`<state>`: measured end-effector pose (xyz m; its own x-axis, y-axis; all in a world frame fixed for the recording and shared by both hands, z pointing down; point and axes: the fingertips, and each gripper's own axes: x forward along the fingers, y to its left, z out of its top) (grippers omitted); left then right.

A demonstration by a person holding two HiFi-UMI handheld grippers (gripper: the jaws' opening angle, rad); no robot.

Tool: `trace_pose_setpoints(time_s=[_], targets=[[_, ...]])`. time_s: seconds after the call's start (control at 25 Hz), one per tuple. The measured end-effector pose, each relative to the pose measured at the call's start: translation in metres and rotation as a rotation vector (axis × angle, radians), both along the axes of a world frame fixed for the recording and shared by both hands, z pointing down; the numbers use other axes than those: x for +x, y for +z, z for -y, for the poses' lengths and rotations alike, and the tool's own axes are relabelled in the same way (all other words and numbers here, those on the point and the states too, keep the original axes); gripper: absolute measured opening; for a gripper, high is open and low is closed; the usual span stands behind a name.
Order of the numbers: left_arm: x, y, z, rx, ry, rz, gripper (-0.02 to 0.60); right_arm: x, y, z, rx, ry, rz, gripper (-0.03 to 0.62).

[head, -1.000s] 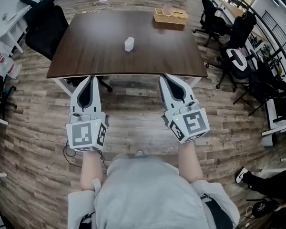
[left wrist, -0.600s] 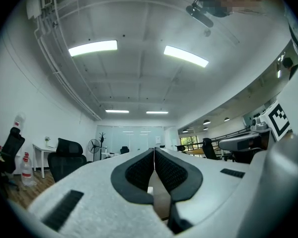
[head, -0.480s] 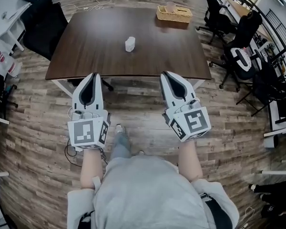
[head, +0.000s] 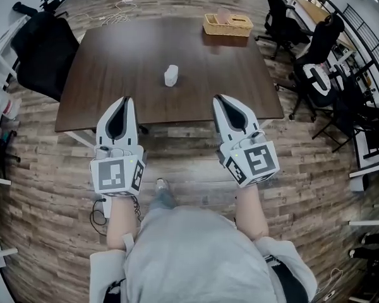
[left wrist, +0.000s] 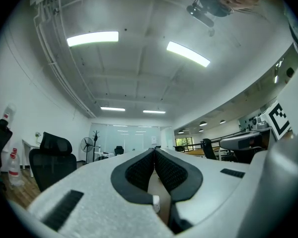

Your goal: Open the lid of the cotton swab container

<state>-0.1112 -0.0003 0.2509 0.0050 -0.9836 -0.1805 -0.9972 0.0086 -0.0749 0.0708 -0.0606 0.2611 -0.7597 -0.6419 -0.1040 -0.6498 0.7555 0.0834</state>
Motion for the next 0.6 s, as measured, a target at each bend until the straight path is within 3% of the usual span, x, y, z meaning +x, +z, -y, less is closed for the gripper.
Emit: trace_pose_setpoints(time_s=[0.6], targets=[[-0.075, 0.004, 0.119, -0.023, 0.123, 0.006, 0.012, -0.074, -0.001, 0.098, -0.011, 0.093, 0.001, 0.017]])
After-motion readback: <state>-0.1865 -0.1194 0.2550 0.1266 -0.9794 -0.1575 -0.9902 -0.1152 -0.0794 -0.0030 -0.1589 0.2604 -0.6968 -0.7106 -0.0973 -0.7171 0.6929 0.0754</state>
